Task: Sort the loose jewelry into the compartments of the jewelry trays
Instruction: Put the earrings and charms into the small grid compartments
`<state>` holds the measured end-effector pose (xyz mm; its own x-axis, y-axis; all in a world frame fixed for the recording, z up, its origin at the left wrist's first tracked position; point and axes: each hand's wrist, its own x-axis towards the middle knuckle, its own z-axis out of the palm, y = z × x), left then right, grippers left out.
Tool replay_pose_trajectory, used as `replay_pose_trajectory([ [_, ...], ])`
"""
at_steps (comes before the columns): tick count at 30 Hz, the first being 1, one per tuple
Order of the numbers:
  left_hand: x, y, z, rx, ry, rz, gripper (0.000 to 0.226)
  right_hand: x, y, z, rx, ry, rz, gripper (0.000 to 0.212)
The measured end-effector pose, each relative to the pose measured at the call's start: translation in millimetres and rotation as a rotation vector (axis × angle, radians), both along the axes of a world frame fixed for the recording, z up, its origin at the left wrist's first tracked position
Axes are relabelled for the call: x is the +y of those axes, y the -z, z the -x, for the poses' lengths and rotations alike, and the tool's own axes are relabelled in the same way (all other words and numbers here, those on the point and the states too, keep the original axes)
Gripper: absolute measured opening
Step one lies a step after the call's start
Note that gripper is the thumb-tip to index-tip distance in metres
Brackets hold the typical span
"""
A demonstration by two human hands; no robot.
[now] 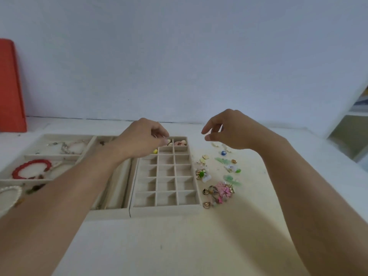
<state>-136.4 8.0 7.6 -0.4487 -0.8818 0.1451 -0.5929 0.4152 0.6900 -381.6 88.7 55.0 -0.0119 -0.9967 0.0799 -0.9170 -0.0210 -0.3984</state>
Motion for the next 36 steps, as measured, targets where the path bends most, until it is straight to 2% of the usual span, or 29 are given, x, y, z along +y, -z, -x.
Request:
replay_pose_trajectory([
  [7,18,3,70,-0.003,0.096,-0.023,0.015,-8,27,39,0.153,0.129,-0.123,0.017],
  [11,19,7,101,-0.071,0.117,-0.049,0.02,-11,30,49,0.244,0.166,-0.253,0.016],
  [16,16,11,116,-0.133,0.13,-0.061,0.021,-14,40,42,0.338,0.175,-0.359,0.027],
  [21,11,9,111,-0.155,0.143,-0.04,0.019,-16,43,35,0.323,0.174,-0.377,0.025],
  [27,9,6,110,-0.121,0.175,-0.049,0.019,-16,47,32,0.371,0.201,-0.3,0.019],
  [30,9,5,109,-0.109,0.18,-0.055,0.019,-15,39,36,0.331,0.163,-0.272,0.014],
  [32,9,3,108,-0.094,0.185,-0.064,0.019,-12,29,39,0.221,0.108,-0.228,0.004],
  [36,12,-1,106,-0.058,0.21,-0.092,0.021,-7,15,39,0.023,0.044,-0.114,0.01],
])
